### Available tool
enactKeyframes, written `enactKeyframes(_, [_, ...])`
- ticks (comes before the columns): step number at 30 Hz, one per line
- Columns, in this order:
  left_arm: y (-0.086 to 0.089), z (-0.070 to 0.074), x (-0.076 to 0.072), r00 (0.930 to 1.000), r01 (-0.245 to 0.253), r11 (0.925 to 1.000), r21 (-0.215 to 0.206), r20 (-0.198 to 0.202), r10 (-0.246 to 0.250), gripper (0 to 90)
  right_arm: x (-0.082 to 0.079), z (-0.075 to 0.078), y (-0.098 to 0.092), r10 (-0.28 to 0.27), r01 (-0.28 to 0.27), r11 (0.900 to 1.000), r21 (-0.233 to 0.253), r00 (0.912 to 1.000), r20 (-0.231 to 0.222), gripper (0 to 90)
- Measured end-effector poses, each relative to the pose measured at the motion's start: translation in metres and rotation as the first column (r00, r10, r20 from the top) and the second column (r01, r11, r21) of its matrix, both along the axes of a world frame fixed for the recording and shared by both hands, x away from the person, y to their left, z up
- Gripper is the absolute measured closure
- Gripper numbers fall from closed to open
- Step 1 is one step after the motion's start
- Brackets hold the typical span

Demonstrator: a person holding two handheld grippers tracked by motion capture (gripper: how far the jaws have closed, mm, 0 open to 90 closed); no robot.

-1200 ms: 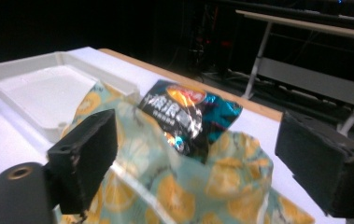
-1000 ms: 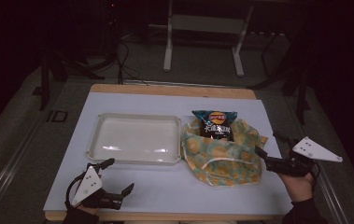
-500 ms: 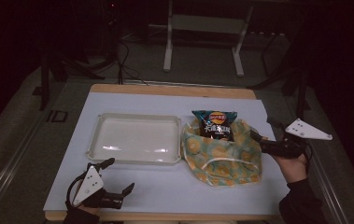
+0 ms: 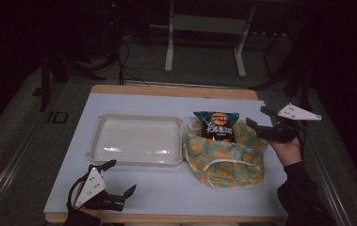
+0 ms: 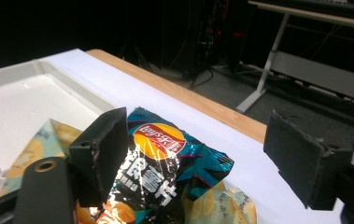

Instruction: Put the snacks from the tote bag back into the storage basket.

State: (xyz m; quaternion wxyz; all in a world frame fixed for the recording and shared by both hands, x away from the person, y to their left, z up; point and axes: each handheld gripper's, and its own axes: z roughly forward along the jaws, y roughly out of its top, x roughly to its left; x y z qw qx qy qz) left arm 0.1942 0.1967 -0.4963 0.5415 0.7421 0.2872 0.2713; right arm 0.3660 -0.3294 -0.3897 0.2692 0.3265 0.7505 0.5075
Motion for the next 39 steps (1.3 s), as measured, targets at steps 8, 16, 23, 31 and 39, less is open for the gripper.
enactKeyframes(8, [0.0, 0.0, -0.001, 1.0, 0.003, 1.0, 0.007, 0.001, -0.003, 0.1, 0.029, -0.013, 0.008, 0.021, -0.021, 1.0, -0.005, 0.9979, -0.062, 23.3])
enactKeyframes(16, [0.0, -0.001, -0.002, 1.0, 0.003, 0.9999, 0.014, 0.002, -0.003, 0.1, 0.054, -0.025, 0.016, 0.013, -0.017, 0.999, -0.038, 0.9947, -0.102, 25.3])
enactKeyframes(23, [0.001, -0.001, -0.005, 1.0, -0.003, 0.9996, 0.027, 0.002, 0.003, 0.1, 0.073, -0.04, 0.019, 0.013, -0.019, 0.999, -0.044, 0.9904, -0.137, 26.9])
enactKeyframes(31, [0.003, -0.002, -0.007, 1.0, -0.01, 0.9995, 0.03, -0.001, 0.01, 0.2, 0.088, -0.054, 0.019, 0.005, -0.019, 0.997, -0.076, 0.9827, -0.185, 26.9])
enactKeyframes(39, [0.003, -0.003, -0.009, 0.9999, -0.011, 0.9993, 0.036, -0.005, 0.012, 0.1, 0.1, -0.068, 0.013, 0.031, -0.046, 0.997, -0.055, 0.9694, -0.244, 24.0])
